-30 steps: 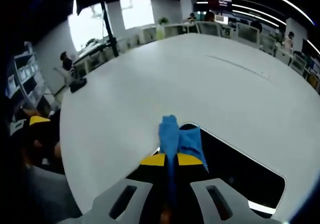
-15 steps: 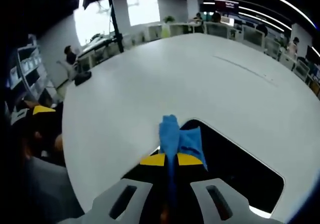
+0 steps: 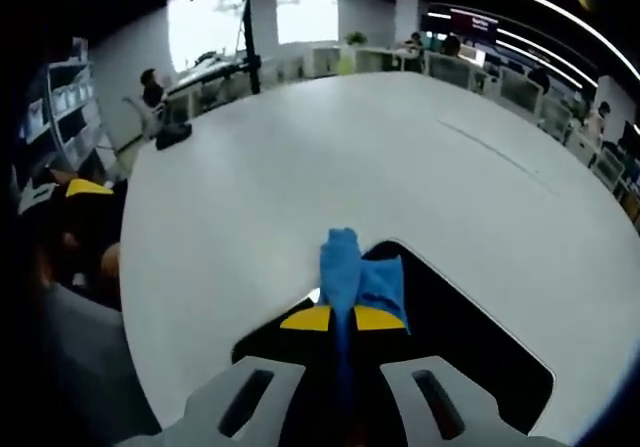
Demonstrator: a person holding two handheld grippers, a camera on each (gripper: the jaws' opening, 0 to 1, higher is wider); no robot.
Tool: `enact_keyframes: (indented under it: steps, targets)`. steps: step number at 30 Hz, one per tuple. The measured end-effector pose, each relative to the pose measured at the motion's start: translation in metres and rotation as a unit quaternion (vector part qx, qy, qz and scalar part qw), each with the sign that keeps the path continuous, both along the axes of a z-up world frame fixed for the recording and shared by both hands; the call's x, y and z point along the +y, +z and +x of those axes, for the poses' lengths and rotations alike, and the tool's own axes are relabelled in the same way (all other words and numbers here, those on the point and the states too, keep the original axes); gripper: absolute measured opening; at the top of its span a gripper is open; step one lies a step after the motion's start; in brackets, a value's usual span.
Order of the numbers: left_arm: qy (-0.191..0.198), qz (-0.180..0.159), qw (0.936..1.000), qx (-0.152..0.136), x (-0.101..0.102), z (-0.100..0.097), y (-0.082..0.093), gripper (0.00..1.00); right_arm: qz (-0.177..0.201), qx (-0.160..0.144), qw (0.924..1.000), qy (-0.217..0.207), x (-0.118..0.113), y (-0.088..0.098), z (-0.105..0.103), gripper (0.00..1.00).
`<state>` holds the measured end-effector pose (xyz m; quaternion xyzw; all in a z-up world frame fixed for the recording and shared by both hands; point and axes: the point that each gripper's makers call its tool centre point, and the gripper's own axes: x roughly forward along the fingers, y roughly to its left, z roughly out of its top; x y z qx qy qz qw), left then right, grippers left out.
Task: Wipe the mirror surface with the cleaning cloth until all visible marks leave the cleaned area.
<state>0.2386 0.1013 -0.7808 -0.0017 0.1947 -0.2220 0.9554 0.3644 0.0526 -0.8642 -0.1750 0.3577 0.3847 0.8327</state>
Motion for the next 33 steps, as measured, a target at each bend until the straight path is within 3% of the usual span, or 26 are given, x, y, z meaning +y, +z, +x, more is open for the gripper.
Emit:
enact_keyframes:
  steps: [6,33]
  targets:
    - [0.0,-0.002,1.0,-0.002,0.0,0.0,0.001,0.96,-0.013,-0.019,0.9997,0.011,0.0,0.0,-0.001,0.01]
    - [-0.001,-0.001,1.0,-0.001,-0.001,0.0,0.0,0.97,-0.009,-0.004,0.9995,-0.029,-0.042,-0.001,0.002,0.01]
